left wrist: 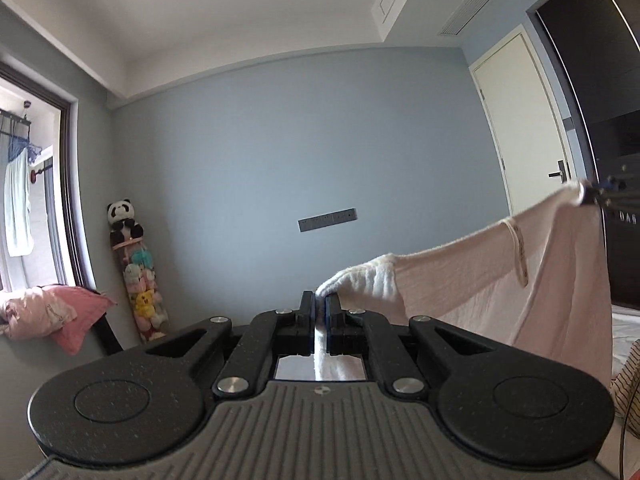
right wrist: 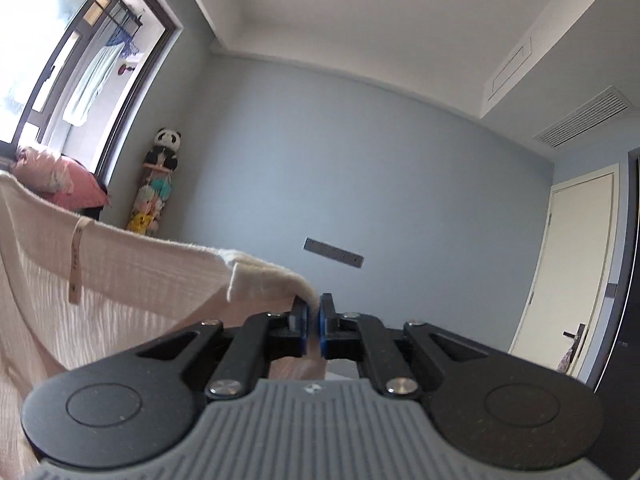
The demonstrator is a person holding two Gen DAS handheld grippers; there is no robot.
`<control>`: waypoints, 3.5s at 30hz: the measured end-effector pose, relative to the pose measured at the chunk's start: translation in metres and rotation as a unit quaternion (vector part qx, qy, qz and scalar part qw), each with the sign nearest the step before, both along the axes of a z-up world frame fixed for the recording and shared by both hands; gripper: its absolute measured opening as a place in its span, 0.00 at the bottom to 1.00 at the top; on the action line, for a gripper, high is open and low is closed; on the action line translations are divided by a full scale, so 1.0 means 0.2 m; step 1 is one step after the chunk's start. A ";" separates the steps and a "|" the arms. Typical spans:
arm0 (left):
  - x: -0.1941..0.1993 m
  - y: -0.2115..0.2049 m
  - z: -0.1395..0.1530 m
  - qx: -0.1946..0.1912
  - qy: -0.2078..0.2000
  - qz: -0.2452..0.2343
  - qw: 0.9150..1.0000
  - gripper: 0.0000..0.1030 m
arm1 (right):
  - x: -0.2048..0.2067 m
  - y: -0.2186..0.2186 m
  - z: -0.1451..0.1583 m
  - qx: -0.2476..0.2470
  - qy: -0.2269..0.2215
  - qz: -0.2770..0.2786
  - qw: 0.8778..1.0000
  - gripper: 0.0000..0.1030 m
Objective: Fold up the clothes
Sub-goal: 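Lift the white shirt high with both grippers, shaking it out, then lay the white shirt flat on the bed and open both grippers, then smooth the laid white shirt with the right gripper along its body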
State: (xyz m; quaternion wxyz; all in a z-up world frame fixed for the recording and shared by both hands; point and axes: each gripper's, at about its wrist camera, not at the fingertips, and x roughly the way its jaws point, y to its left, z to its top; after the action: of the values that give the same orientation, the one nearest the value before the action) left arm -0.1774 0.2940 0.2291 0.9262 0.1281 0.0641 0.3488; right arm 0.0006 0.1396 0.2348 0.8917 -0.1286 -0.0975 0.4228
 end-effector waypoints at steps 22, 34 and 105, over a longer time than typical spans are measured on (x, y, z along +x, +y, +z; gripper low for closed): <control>-0.11 -0.35 0.42 0.131 -0.091 0.009 0.987 0.05 | -0.25 -0.35 0.43 0.126 -0.079 0.048 0.988 0.06; 0.45 0.14 0.09 0.060 0.035 0.025 0.997 0.05 | 0.16 0.15 0.09 0.019 0.005 0.026 0.999 0.06; 0.57 0.85 -1.97 -0.252 0.285 0.188 0.905 0.33 | 0.92 0.57 -2.02 -0.208 0.453 -0.138 0.856 0.07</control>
State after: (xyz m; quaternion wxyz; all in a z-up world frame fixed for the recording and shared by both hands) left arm -0.0638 0.4647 -0.1647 0.7870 -0.0304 0.4343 0.4371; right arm 0.1848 0.2537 -0.1697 0.8388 -0.1173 0.4264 0.3174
